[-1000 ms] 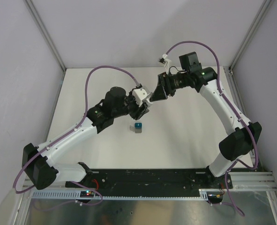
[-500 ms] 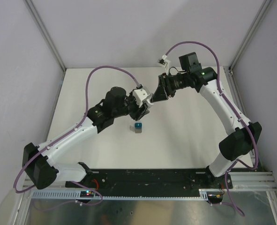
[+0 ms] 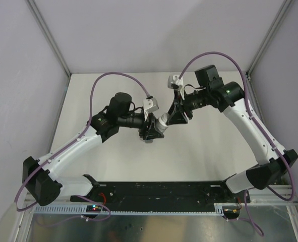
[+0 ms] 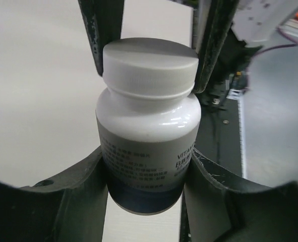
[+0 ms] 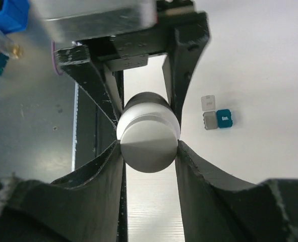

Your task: Sort the pills into containers

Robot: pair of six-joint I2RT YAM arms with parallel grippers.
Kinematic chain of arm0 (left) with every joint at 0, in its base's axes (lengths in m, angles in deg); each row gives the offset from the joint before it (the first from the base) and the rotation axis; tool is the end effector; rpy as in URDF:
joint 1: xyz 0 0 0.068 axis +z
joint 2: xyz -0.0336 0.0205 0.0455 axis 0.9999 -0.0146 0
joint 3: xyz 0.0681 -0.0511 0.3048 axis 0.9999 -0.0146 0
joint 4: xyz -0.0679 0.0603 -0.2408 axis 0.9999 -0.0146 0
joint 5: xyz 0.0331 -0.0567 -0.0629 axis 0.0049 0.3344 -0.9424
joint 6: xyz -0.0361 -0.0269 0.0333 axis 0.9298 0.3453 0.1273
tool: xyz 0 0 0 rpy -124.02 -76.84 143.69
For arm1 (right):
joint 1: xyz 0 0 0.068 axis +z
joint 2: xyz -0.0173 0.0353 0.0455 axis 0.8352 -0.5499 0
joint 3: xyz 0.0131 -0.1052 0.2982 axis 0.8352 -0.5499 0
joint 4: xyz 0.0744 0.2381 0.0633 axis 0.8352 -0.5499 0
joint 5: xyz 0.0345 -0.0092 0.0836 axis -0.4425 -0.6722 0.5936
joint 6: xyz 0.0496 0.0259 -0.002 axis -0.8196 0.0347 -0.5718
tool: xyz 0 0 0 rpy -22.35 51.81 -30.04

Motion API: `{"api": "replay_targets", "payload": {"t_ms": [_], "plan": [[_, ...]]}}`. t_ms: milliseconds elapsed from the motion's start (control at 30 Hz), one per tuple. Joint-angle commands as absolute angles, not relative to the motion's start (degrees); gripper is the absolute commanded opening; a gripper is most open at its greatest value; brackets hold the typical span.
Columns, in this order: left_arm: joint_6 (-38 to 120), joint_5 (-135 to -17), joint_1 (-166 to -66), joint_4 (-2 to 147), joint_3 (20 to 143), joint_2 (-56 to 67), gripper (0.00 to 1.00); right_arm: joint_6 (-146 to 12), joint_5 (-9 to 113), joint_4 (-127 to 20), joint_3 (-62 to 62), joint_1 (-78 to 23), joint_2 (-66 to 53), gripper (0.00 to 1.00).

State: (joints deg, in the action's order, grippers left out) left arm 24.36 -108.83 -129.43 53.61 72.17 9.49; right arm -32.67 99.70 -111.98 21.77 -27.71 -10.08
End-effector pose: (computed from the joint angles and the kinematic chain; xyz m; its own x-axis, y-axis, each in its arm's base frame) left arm 0.1822 -0.1878 0.3857 -0.2453 0.2899 -0.9251 0.9649 0.1652 -0.2041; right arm 0.2304 0.1634 0.4618 -0.2075 -0.4188 -0.8841 -0.9769 0.0411 0.2099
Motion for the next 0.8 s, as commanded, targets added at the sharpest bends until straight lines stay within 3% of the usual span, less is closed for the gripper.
{"api": "replay_targets", "payload": {"t_ms": [0, 67, 200, 333, 500, 767], "plan": [[28.61, -121.73, -129.74, 54.08, 74.58, 11.31, 0.0, -21.35, 96.39, -113.26, 21.31, -23.49, -7.29, 0.18], [28.67, -120.83, -129.7, 54.0, 74.57, 11.52, 0.0, -21.23, 94.88, -114.34, 21.77, -22.27, -7.7, 0.29], [26.79, -113.53, -129.76, 53.78, 74.06, 12.45, 0.0, -23.19, 93.76, -116.4, 23.22, -21.46, -8.73, 0.61], [24.2, -103.52, -129.71, 53.52, 73.88, 13.28, 0.0, -26.55, 93.44, -116.46, 24.38, -21.76, -8.23, 0.81], [22.48, -95.63, -129.73, 52.66, 74.71, 14.04, 0.0, -33.61, 93.26, -113.5, 26.36, -23.77, -7.52, 0.89], [20.16, -81.58, -131.68, 51.94, 75.12, 14.91, 0.0, -50.91, 90.54, -104.61, 30.22, -30.16, -11.23, 0.87]]}}
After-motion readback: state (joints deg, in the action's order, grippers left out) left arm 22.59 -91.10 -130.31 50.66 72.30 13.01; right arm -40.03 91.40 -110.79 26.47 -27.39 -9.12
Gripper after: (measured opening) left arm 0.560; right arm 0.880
